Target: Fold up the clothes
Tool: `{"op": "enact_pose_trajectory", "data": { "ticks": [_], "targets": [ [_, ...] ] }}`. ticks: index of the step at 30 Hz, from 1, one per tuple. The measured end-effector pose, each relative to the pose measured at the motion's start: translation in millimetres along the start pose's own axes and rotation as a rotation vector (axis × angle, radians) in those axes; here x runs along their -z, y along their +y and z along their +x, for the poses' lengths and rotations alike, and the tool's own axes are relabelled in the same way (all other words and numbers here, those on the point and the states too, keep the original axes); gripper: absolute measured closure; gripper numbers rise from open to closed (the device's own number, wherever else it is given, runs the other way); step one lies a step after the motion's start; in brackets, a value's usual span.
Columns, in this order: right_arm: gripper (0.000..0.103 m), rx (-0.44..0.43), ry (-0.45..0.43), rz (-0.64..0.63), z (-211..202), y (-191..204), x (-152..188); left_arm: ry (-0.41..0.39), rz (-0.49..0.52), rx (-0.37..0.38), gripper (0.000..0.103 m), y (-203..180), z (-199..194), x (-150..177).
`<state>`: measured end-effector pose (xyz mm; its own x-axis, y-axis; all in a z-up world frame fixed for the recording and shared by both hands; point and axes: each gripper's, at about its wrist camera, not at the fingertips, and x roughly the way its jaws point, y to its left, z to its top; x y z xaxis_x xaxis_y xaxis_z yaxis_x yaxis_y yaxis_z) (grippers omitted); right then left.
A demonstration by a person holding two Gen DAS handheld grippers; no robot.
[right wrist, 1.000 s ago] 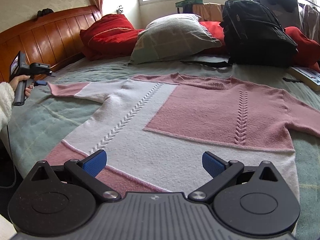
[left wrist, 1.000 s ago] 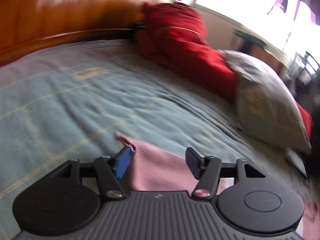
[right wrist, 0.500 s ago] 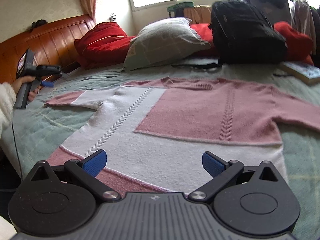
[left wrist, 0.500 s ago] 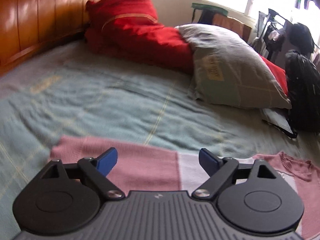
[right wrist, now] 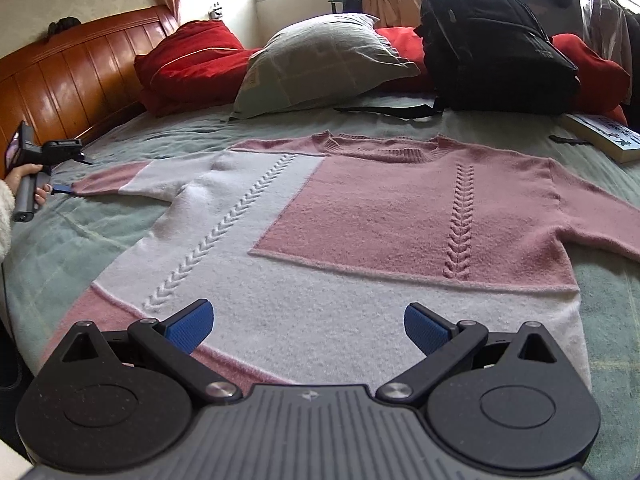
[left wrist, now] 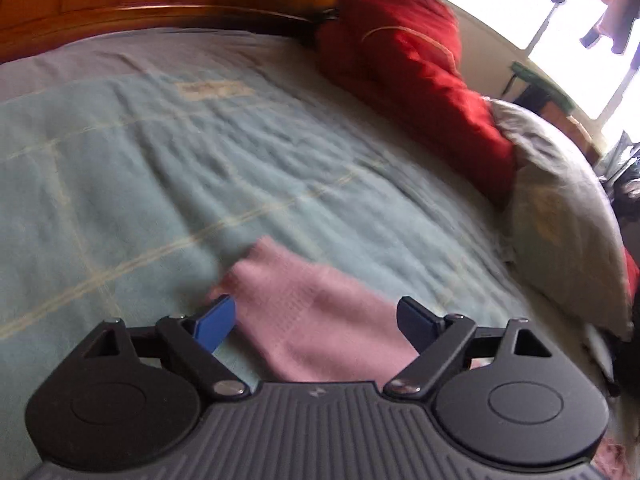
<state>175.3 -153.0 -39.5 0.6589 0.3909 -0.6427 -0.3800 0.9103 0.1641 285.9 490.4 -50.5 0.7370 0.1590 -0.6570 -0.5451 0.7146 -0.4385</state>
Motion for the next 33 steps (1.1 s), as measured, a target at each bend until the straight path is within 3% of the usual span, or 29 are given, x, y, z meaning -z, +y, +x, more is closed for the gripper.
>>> {"op": "enact_pose_trajectory", "data": {
  "ticks": [3, 5, 10, 15, 19, 22, 25, 29, 33],
  "targets": [
    [0.000, 0.003, 0.003, -0.021, 2.5, 5.5, -1.9, 0.038, 0.027, 0.111, 0.012, -14.9, 14.1, 2.8],
    [0.000, 0.015, 0.006, -0.046, 3.7, 9.9, -2.3, 0.056, 0.042, 0.114, 0.012, -20.5, 29.4, 6.0],
    [0.000, 0.048, 0.018, -0.097, 4.1, 14.4, -1.4, -0.087, 0.000, -0.111, 0.013, -4.3, 38.4, 4.3],
    [0.000, 0.032, 0.010, -0.057, 4.5, 9.6, -2.4, -0.092, 0.086, -0.163, 0.013, -34.0, 15.1, 9.5],
    [0.000, 0.014, -0.005, -0.060, -3.3, 11.9, 0.1, -0.075, 0.231, -0.064, 0.013, -86.3, -10.5, 26.3],
    [0.000, 0.021, -0.025, -0.070, -13.5, 11.6, 2.6, 0.037, 0.355, 0.040, 0.011, -140.7, -14.9, 48.8],
    [0.000, 0.012, -0.048, -0.053, -23.7, 6.6, 4.3, 0.151, 0.490, 0.083, 0.011, -199.8, -14.1, 87.5],
    [0.000, 0.005, -0.076, -0.035, -34.5, -1.8, 5.7, 0.294, 0.492, 0.210, 0.011, -252.5, -5.1, 133.9],
    [0.000, 0.011, -0.088, -0.013, -36.2, -13.0, 5.7, 0.373, 0.477, 0.265, 0.011, -284.2, 17.3, 163.5]
  ]
}}
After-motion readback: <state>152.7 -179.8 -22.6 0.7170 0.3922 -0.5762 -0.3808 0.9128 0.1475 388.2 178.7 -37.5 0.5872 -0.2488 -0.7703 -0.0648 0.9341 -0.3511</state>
